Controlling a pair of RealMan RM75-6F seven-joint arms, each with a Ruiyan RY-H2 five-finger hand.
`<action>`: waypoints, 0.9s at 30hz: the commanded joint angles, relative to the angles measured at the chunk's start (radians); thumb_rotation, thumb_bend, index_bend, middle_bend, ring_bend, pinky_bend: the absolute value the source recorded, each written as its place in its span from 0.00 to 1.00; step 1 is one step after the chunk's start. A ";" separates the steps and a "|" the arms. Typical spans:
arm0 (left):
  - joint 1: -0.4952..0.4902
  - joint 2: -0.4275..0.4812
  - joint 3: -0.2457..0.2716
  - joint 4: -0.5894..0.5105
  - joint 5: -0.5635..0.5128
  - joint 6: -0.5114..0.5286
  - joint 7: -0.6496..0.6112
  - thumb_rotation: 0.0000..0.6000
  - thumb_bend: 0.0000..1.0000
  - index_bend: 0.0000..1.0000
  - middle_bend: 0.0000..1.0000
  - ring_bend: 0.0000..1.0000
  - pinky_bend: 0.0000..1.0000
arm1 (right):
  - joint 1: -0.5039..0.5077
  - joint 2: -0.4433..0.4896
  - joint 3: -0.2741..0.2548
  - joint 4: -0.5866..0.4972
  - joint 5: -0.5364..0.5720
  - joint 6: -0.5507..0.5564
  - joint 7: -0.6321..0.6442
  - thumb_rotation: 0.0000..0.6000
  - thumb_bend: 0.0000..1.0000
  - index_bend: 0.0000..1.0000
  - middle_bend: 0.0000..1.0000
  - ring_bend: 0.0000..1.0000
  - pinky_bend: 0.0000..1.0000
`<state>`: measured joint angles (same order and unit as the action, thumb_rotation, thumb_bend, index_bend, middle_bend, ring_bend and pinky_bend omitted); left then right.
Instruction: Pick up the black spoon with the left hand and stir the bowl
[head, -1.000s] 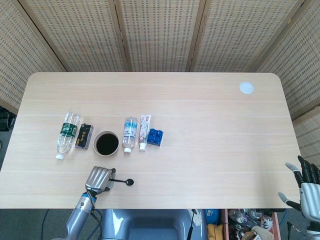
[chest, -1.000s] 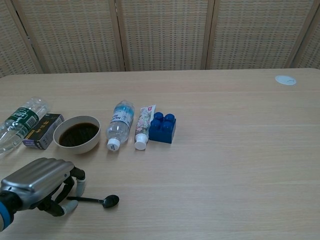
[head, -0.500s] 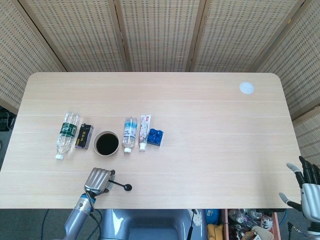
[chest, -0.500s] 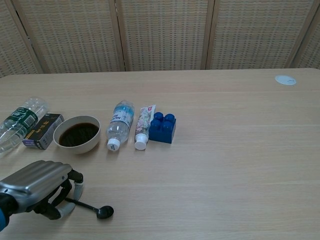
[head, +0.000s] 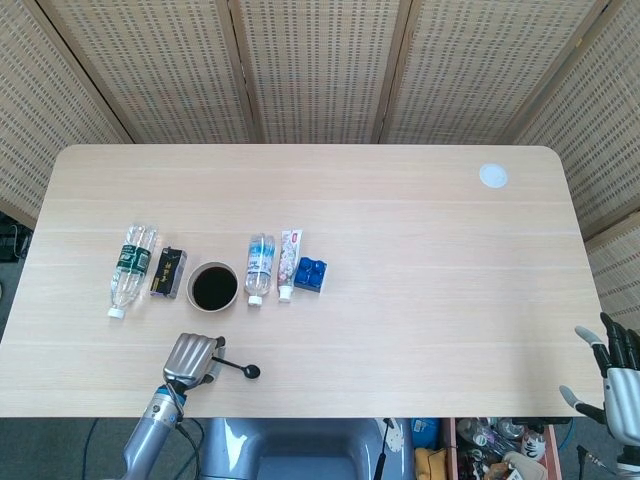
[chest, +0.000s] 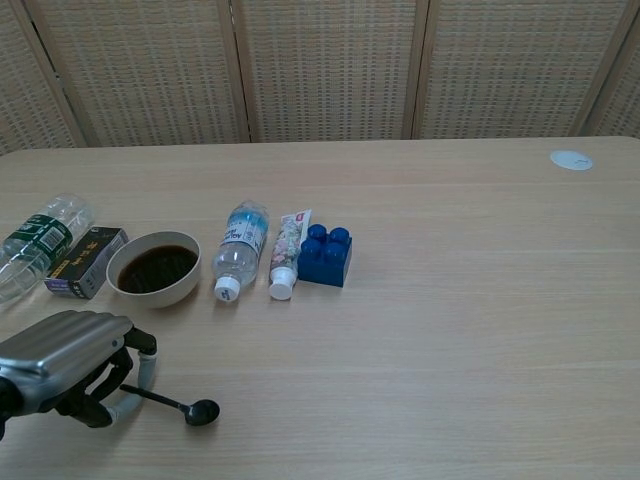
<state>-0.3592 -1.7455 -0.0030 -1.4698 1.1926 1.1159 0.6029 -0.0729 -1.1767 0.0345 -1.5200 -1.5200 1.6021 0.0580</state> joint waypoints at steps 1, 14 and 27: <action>-0.003 0.009 -0.005 -0.005 0.004 0.005 -0.002 1.00 0.49 0.64 0.82 0.80 0.78 | 0.000 -0.001 0.000 0.001 -0.001 0.001 0.001 1.00 0.19 0.22 0.09 0.00 0.00; -0.055 0.162 -0.037 -0.080 0.163 0.094 0.062 1.00 0.49 0.65 0.82 0.80 0.78 | 0.004 0.000 0.001 0.001 -0.010 0.000 0.002 1.00 0.19 0.22 0.09 0.00 0.00; -0.182 0.363 -0.110 -0.042 0.294 0.060 0.176 1.00 0.49 0.67 0.82 0.80 0.78 | 0.013 -0.008 0.002 0.006 -0.019 -0.008 0.008 1.00 0.19 0.22 0.09 0.00 0.00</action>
<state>-0.5173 -1.4029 -0.1031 -1.5310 1.4709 1.2012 0.7708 -0.0599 -1.1850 0.0365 -1.5137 -1.5392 1.5946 0.0658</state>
